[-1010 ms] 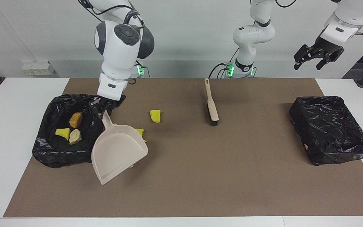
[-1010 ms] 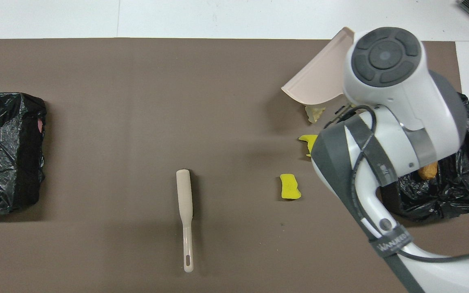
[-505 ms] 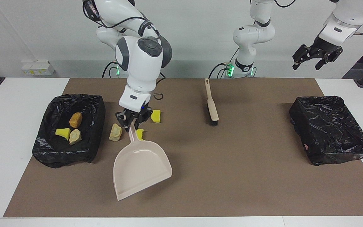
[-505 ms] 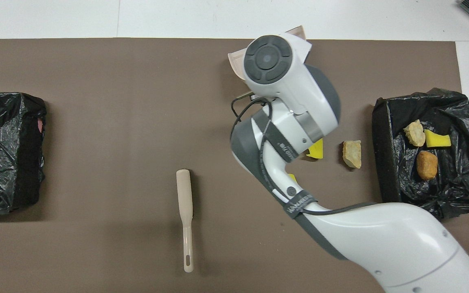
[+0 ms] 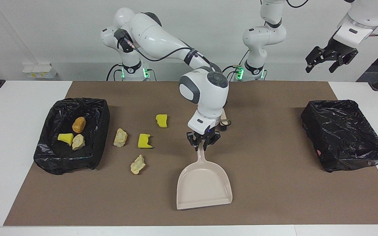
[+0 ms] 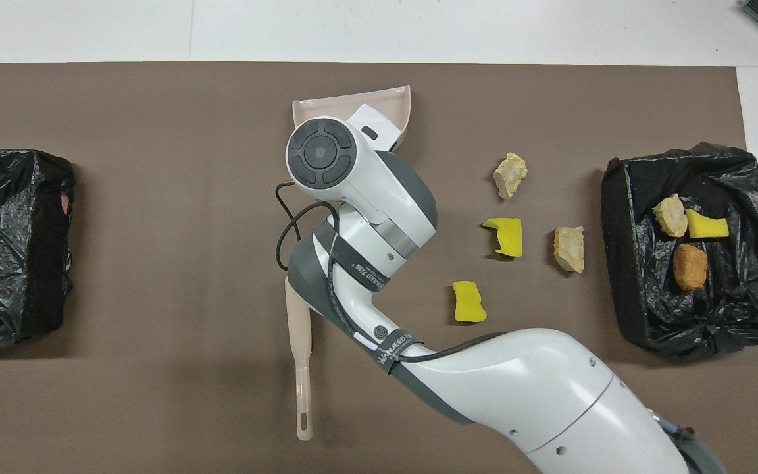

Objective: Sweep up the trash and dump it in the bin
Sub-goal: 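Carry the empty dustpan back to the table center with the right gripper, then set the dustpan down and release it with the right gripper, then reach the left gripper to the dustpan while the right gripper takes the brush, then grasp the dustpan with the left gripper while the right gripper lowers the brush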

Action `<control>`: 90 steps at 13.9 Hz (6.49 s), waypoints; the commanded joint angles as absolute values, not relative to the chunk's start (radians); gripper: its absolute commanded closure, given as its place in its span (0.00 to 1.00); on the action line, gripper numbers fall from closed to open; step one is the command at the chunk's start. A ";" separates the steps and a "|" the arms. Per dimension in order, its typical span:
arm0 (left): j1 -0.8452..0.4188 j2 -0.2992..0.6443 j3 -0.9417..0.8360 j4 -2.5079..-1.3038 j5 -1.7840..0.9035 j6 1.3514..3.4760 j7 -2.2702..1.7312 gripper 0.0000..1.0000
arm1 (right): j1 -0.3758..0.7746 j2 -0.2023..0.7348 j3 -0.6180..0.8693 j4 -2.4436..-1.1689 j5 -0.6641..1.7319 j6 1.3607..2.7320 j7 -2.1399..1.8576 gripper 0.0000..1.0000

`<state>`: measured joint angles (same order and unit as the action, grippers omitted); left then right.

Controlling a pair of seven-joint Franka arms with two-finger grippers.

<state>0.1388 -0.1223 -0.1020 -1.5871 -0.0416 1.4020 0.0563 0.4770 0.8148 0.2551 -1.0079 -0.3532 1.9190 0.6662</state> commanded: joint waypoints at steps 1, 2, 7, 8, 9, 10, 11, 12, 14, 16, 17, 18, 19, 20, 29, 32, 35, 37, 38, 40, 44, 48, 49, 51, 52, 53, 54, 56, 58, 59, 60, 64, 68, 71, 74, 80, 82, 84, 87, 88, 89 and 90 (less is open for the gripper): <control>0.146 -0.147 -0.104 -1.614 -0.026 1.413 0.063 0.00 | 0.502 0.850 0.271 -0.963 -0.298 1.954 0.724 1.00; 0.146 -0.147 -0.104 -1.614 -0.026 1.413 0.063 0.00 | 0.514 0.850 0.281 -0.965 -0.282 1.953 0.730 1.00; 0.144 -0.147 -0.104 -1.614 -0.026 1.414 0.063 0.00 | 0.515 0.845 0.298 -0.977 -0.215 1.936 0.739 1.00; 0.146 -0.147 -0.104 -1.614 -0.026 1.413 0.063 0.00 | 0.511 0.844 0.298 -0.983 -0.204 1.933 0.739 1.00; 0.146 -0.147 -0.104 -1.615 -0.026 1.414 0.063 0.00 | 0.511 0.842 0.298 -0.983 -0.193 1.924 0.739 1.00; 0.146 -0.147 -0.104 -1.614 -0.026 1.414 0.063 0.00 | 0.509 0.842 0.298 -0.985 -0.186 1.919 0.739 1.00; 0.146 -0.147 -0.104 -1.614 -0.026 1.413 0.063 0.00 | 0.505 0.841 0.298 -0.988 -0.180 1.917 0.738 0.86; 0.146 -0.147 -0.104 -1.614 -0.026 1.414 0.063 0.00 | 0.500 0.839 0.298 -0.988 -0.170 1.917 0.738 0.74; 0.144 -0.147 -0.104 -1.614 -0.026 1.414 0.063 0.00 | 0.503 0.836 0.298 -0.989 -0.172 1.917 0.739 0.56; 0.146 -0.147 -0.104 -1.614 -0.026 1.413 0.063 0.00 | 0.499 0.816 0.299 -0.989 -0.166 1.896 0.742 0.46; 0.146 -0.147 -0.104 -1.614 -0.026 1.414 0.063 0.00 | 0.499 0.792 0.299 -0.989 -0.163 1.870 0.745 0.42; 0.146 -0.147 -0.104 -1.615 -0.026 1.414 0.063 0.00 | 0.500 0.769 0.299 -0.991 -0.161 1.853 0.759 0.41; 0.146 -0.147 -0.104 -1.614 -0.026 1.414 0.063 0.00 | 0.503 0.737 0.299 -1.005 -0.153 1.838 0.784 0.36; 0.146 -0.147 -0.104 -1.614 -0.026 1.414 0.063 0.00 | 0.503 0.680 0.299 -1.053 -0.123 1.824 0.805 0.30; 0.146 -0.147 -0.104 -1.614 -0.026 1.414 0.063 0.00 | 0.517 0.177 0.301 -1.786 -0.011 1.946 0.801 0.04; 0.146 -0.147 -0.104 -1.614 -0.026 1.414 0.063 0.00 | 0.555 0.097 0.301 -1.957 0.046 2.062 0.798 0.04; 0.146 -0.147 -0.104 -1.614 -0.026 1.413 0.063 0.00 | 0.615 0.124 0.301 -2.021 0.046 2.161 0.808 0.05; 0.146 -0.147 -0.104 -1.614 -0.026 1.413 0.063 0.00 | 0.626 0.149 0.301 -2.023 0.046 2.198 0.811 0.07; 0.146 -0.147 -0.104 -1.614 -0.026 1.414 0.063 0.00 | 0.652 0.165 0.299 -2.022 0.046 2.203 0.811 0.08; 0.146 -0.147 -0.104 -1.614 -0.026 1.414 0.063 0.00 | 0.666 0.195 0.299 -2.016 0.041 2.212 0.811 0.11; 0.146 -0.147 -0.104 -1.614 -0.026 1.414 0.063 0.00 | 0.672 0.230 0.299 -1.982 0.029 2.224 0.796 0.16; 0.146 -0.147 -0.104 -1.614 -0.026 1.413 0.063 0.00 | 0.687 0.256 0.301 -1.973 0.028 2.226 0.761 0.21; 0.146 -0.147 -0.104 -1.614 -0.026 1.414 0.063 0.00 | 0.712 0.279 0.298 -1.961 0.025 2.226 0.764 0.21; 0.134 -0.146 -0.106 -1.611 -0.032 1.411 0.057 0.00 | 0.715 0.284 0.298 -1.950 0.018 2.223 0.764 0.22; 0.127 -0.149 -0.116 -1.612 -0.032 1.401 0.060 0.00 | 0.716 0.282 0.298 -1.950 0.018 2.221 0.762 0.22; 0.109 -0.149 -0.130 -1.611 -0.032 1.402 0.063 0.00 | 0.718 0.282 0.298 -1.953 0.017 2.220 0.764 0.23; 0.097 -0.152 -0.135 -1.614 -0.034 1.402 0.061 0.00 | 0.721 0.281 0.298 -1.953 0.015 2.220 0.765 0.28; 0.101 -0.149 -0.135 -1.612 -0.032 1.413 0.061 0.00 | 0.721 0.281 0.298 -1.953 0.006 2.215 0.764 0.58; 0.097 -0.159 -0.137 -1.630 -0.034 1.414 0.052 0.00 | 0.719 0.281 0.298 -1.951 -0.011 2.210 0.765 0.94; 0.089 -0.161 -0.138 -1.637 -0.037 1.430 0.048 0.00 | 0.719 0.281 0.298 -1.950 -0.011 2.209 0.768 1.00; 0.071 -0.155 -0.137 -1.640 -0.038 1.468 0.043 0.00 | 0.719 0.279 0.296 -1.950 -0.011 2.209 0.769 1.00; 0.061 -0.144 -0.138 -1.690 -0.054 1.600 0.038 0.00 | 0.700 0.209 0.295 -1.950 -0.006 2.134 0.802 1.00; -0.024 -0.065 -0.137 -1.692 -0.057 1.742 -0.199 0.00 | 0.617 0.083 0.298 -1.977 0.015 1.940 0.856 1.00; -0.098 -0.005 -0.137 -1.695 -0.057 1.810 -0.296 0.00 | 0.537 0.006 0.296 -2.014 0.015 1.794 0.835 1.00; -0.176 0.038 -0.138 -1.762 -0.057 1.998 -0.421 0.00 | 0.413 -0.096 0.295 -2.083 0.009 1.740 0.806 1.00; -0.305 0.202 -0.138 -1.827 -0.057 2.176 -0.550 0.00 | 0.209 -0.123 0.293 -2.120 -0.168 1.709 0.746 1.00; -0.325 0.215 -0.138 -1.844 -0.057 2.210 -0.545 0.00 | 0.145 -0.123 0.293 -2.146 -0.205 1.724 0.703 1.00; -0.371 0.242 -0.137 -1.847 -0.054 2.250 -0.545 0.00 | 0.118 -0.136 0.291 -2.175 -0.235 1.735 0.669 1.00; -0.377 0.258 -0.137 -1.858 -0.043 2.249 -0.444 0.00 | 0.048 -0.150 0.291 -2.255 -0.291 1.798 0.585 1.00; -0.388 0.259 -0.137 -1.871 -0.043 2.262 -0.430 0.00 | 0.045 -0.150 0.291 -2.273 -0.316 1.805 0.586 1.00; -0.388 0.262 -0.137 -1.873 -0.043 2.266 -0.425 0.00 | 0.040 -0.144 0.291 -2.290 -0.322 1.828 0.586 1.00; -0.388 0.265 -0.137 -1.873 -0.043 2.266 -0.407 0.00 | 0.035 -0.138 0.291 -2.305 -0.325 1.860 0.583 1.00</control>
